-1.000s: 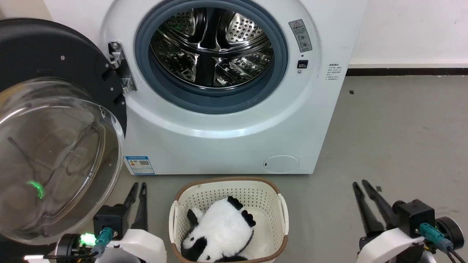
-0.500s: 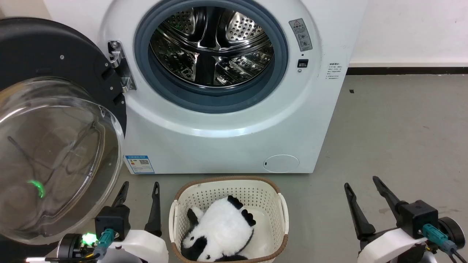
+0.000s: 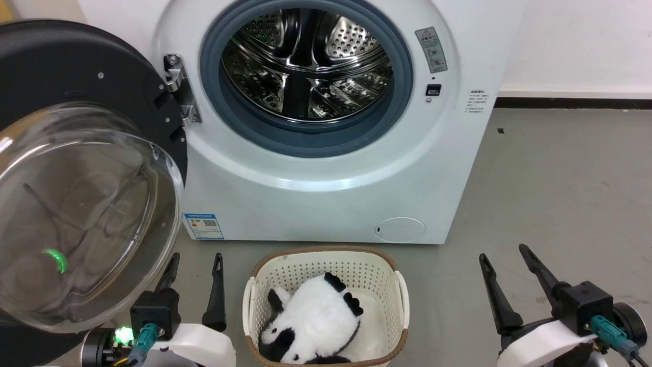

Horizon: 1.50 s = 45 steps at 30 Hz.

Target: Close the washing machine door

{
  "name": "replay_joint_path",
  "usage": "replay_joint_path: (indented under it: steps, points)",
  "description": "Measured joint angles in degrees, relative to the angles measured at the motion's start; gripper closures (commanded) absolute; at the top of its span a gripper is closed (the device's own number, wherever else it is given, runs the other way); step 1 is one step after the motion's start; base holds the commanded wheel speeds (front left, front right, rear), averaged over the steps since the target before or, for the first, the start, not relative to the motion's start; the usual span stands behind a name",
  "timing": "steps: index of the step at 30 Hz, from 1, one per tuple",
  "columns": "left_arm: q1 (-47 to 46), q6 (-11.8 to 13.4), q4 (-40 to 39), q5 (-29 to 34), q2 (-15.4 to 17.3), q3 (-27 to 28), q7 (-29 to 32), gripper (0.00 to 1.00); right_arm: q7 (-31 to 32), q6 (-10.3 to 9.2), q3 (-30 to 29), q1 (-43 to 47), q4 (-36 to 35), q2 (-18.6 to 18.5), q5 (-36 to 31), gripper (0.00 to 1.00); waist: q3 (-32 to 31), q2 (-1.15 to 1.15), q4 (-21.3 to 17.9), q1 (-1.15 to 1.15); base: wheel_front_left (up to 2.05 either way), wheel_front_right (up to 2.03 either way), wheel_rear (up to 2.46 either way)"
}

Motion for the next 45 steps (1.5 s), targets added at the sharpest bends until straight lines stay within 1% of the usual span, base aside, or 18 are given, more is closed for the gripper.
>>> replay_joint_path:
  steps: [15,45]
  points:
    - [0.77,0.53,-0.47,-0.7,0.0,-0.3,-1.69,0.0,-1.69,0.0,0.37,0.71,0.02,0.0,0.43,0.0,-0.23,0.0,3.92,0.0,0.0,0.0,0.0]
    - [2.7,1.77,-1.67,-1.89,-0.01,-1.29,-5.38,0.0,-5.47,0.0,1.91,2.14,0.22,0.0,2.25,0.0,-1.2,0.0,14.93,0.0,0.0,0.0,0.0]
